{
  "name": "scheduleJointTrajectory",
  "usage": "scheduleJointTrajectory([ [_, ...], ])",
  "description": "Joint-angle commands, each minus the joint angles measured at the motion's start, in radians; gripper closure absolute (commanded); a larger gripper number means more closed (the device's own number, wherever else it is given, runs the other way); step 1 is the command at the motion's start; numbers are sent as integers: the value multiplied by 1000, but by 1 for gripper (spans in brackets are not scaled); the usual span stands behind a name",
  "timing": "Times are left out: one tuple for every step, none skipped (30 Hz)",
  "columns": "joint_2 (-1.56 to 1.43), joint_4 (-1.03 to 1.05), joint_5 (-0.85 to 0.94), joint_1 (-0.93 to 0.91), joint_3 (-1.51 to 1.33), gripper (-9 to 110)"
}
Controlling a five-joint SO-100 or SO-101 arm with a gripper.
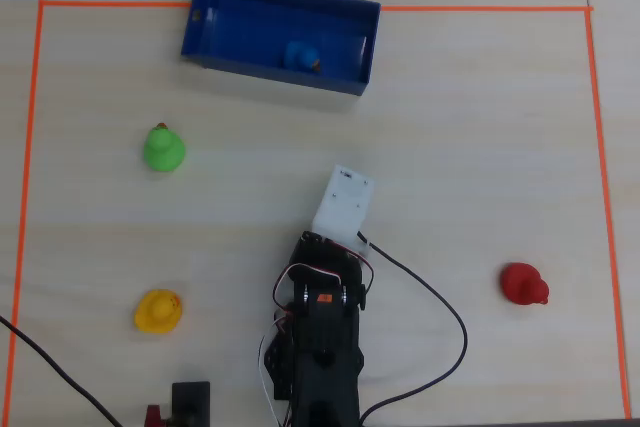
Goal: Grasp blue duck and put it into box.
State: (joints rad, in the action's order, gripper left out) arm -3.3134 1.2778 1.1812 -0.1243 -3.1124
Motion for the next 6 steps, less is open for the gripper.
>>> scheduleJointTrajectory([
  [3, 26, 3, -6, 2, 101],
  [3, 26, 3, -6, 2, 101],
  [3, 26, 3, -6, 2, 101],
  [3, 26, 3, -6, 2, 101],
  [3, 26, 3, -6, 2, 101],
  [3, 26, 3, -6, 2, 101],
])
